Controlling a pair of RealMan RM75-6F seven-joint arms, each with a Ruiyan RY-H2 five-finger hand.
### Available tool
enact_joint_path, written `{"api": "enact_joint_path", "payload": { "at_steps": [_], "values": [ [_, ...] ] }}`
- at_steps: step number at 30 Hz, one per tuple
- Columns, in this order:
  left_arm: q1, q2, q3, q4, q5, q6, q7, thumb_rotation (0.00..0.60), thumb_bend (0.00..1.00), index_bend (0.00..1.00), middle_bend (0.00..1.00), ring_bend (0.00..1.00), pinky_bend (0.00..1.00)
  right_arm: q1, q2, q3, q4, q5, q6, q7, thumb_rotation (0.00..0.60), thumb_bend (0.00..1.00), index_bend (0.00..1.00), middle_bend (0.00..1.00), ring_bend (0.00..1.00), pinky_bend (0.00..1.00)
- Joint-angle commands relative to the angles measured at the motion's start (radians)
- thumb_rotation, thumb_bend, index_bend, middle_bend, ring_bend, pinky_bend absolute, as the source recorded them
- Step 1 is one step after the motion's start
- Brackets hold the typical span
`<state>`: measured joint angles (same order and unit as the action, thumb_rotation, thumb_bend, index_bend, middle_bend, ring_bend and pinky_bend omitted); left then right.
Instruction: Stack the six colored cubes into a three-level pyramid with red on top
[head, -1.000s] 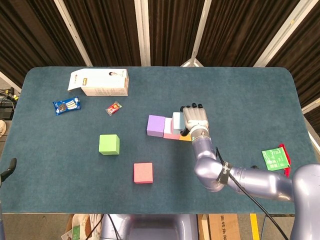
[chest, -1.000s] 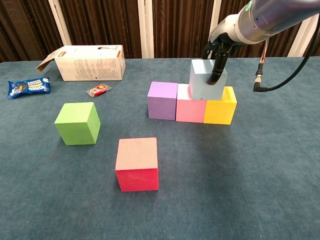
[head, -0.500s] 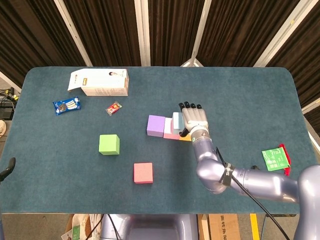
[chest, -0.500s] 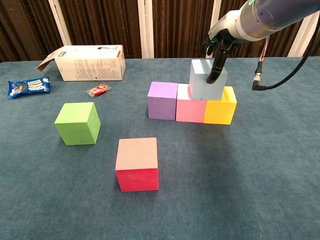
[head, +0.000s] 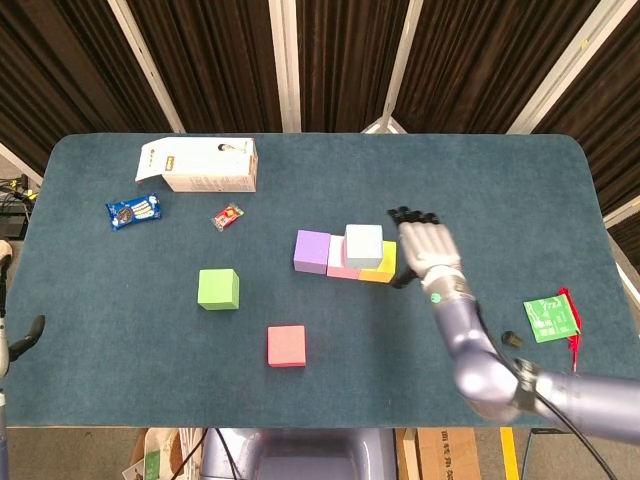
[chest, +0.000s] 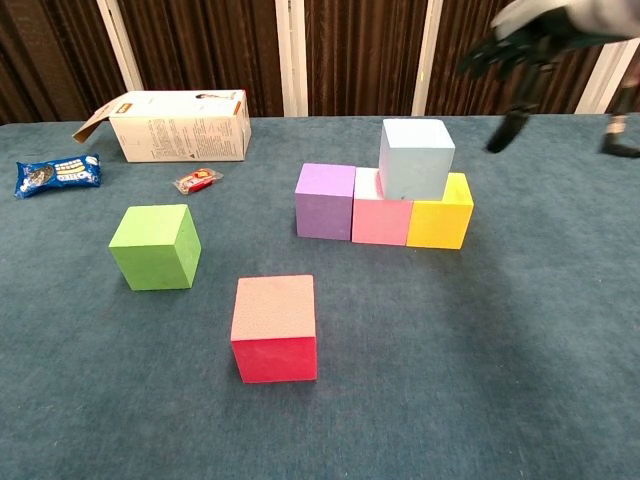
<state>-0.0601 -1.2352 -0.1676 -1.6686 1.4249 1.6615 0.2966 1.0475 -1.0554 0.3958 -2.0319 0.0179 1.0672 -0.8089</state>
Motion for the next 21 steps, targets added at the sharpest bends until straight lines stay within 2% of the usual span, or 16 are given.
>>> {"api": "enact_joint_path", "payload": {
  "at_steps": [1, 5, 7, 11, 14, 16, 18, 21],
  "values": [
    [-0.01, 0.027, 0.027, -0.006, 0.037, -0.038, -0.068, 0.6, 0.31, 0.0, 0.0, 0.0, 0.0, -0.271, 0.161, -0.093, -0.122, -0.357, 0.066, 0.228, 0.6, 0.17, 0.0, 0.0, 0.0, 0.0],
    [-0.023, 0.065, 0.052, -0.035, 0.054, -0.093, -0.114, 0.6, 0.31, 0.0, 0.0, 0.0, 0.0, -0.437, 0.187, -0.158, -0.057, -0.62, 0.114, 0.394, 0.6, 0.17, 0.0, 0.0, 0.0, 0.0],
    [-0.041, 0.105, 0.063, -0.071, 0.065, -0.14, -0.148, 0.6, 0.31, 0.0, 0.0, 0.0, 0.0, -0.521, 0.172, -0.197, 0.004, -0.773, 0.163, 0.489, 0.6, 0.17, 0.0, 0.0, 0.0, 0.0],
    [-0.081, 0.187, 0.067, -0.148, 0.078, -0.219, -0.182, 0.6, 0.31, 0.0, 0.0, 0.0, 0.0, -0.641, 0.14, -0.274, 0.102, -1.01, 0.236, 0.633, 0.6, 0.17, 0.0, 0.0, 0.0, 0.0],
    [-0.117, 0.238, 0.056, -0.205, 0.061, -0.276, -0.135, 0.6, 0.31, 0.0, 0.0, 0.0, 0.0, -0.736, 0.097, -0.336, 0.16, -1.156, 0.328, 0.718, 0.6, 0.17, 0.0, 0.0, 0.0, 0.0],
    [-0.168, 0.285, 0.047, -0.295, 0.032, -0.364, -0.076, 0.6, 0.3, 0.0, 0.0, 0.0, 0.0, -0.821, 0.039, -0.406, 0.22, -1.283, 0.418, 0.756, 0.6, 0.17, 0.0, 0.0, 0.0, 0.0],
    [-0.202, 0.321, 0.033, -0.361, -0.034, -0.428, -0.036, 0.6, 0.29, 0.0, 0.0, 0.0, 0.0, -0.858, -0.009, -0.424, 0.287, -1.352, 0.476, 0.77, 0.6, 0.17, 0.0, 0.0, 0.0, 0.0],
    [-0.267, 0.351, 0.015, -0.427, -0.147, -0.527, 0.044, 0.6, 0.29, 0.0, 0.0, 0.0, 0.0, -0.887, -0.05, -0.436, 0.344, -1.395, 0.506, 0.761, 0.6, 0.17, 0.0, 0.0, 0.0, 0.0]
  ]
}}
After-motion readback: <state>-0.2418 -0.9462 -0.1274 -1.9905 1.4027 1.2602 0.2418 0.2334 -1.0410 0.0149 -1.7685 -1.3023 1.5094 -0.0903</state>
